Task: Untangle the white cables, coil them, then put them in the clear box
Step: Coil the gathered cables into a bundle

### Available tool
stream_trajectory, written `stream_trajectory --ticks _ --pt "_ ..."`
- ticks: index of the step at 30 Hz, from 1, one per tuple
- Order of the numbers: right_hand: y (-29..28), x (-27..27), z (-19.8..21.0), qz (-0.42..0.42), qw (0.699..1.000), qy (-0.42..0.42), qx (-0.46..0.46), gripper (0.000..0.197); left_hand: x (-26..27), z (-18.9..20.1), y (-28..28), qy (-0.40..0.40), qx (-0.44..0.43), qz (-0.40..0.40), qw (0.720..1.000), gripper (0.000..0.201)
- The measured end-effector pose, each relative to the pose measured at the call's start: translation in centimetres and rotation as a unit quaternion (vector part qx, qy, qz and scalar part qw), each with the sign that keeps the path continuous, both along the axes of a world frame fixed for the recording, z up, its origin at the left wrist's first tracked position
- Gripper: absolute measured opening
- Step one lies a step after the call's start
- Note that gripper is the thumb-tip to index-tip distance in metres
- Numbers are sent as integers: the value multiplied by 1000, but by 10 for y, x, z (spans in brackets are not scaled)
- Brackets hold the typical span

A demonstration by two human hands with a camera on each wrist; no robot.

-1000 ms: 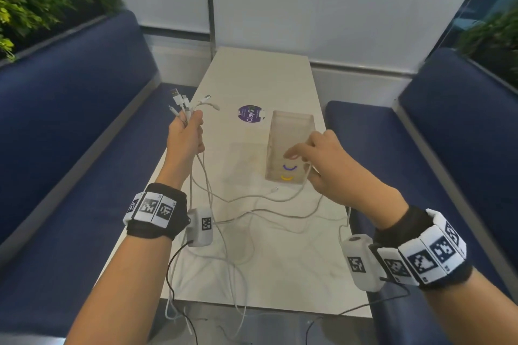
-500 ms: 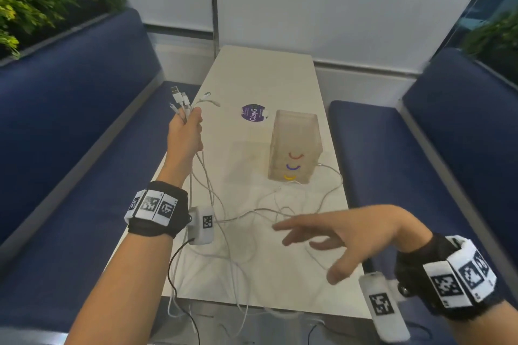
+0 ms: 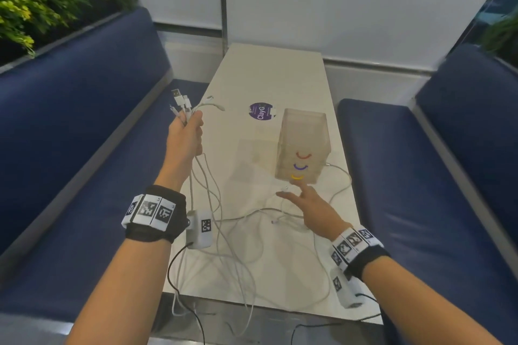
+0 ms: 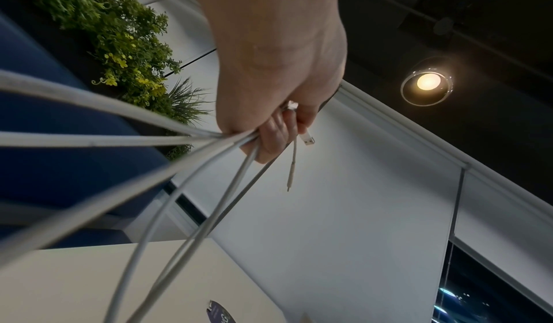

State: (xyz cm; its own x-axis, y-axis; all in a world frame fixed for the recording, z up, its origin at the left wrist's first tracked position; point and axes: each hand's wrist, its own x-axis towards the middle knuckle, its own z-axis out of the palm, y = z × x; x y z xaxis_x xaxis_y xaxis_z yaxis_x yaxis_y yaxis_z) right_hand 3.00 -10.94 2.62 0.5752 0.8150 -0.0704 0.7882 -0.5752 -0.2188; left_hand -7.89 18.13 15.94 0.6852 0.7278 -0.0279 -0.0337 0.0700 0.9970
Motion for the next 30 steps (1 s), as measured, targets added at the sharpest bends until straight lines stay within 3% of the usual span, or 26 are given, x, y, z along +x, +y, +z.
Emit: stream_trajectory --ticks 2,4,8,9,12,15,17,19,21,23,25,30 --pt "15 9 -3 65 993 -72 -69 92 -1 0 -1 -2 -1 -11 1000 21" --pt "25 16 -3 133 976 -104 -138 81 -3 1 -3 -1 0 -21 1000 23" --pt "44 26 2 197 956 -123 -179 16 -9 3 -4 2 -6 -30 1000 23" --pt "47 30 6 183 961 -120 -169 10 -11 4 -3 0 -8 -32 999 23" --pt "51 38 38 94 989 -20 -109 26 -15 5 -4 -1 -8 -45 999 30" --pt "51 41 82 -1 993 111 40 36 -14 3 -13 1 1 -68 998 31" --pt "55 32 111 -43 968 188 158 36 -10 2 -22 -2 6 -84 996 33" --pt "60 17 132 -66 911 289 287 33 -5 3 -32 -3 -1 -100 995 31" --pt "67 0 146 -52 863 363 349 29 4 5 -42 5 -31 -126 991 34" --pt "75 -13 148 -23 868 361 340 28 12 9 -50 9 -98 -160 982 41" --pt "82 -25 148 -3 899 322 295 27 17 13 -58 -6 -133 -190 973 45" --pt "81 -38 154 26 927 282 245 18 14 20 -64 -10 -25 -169 985 24"
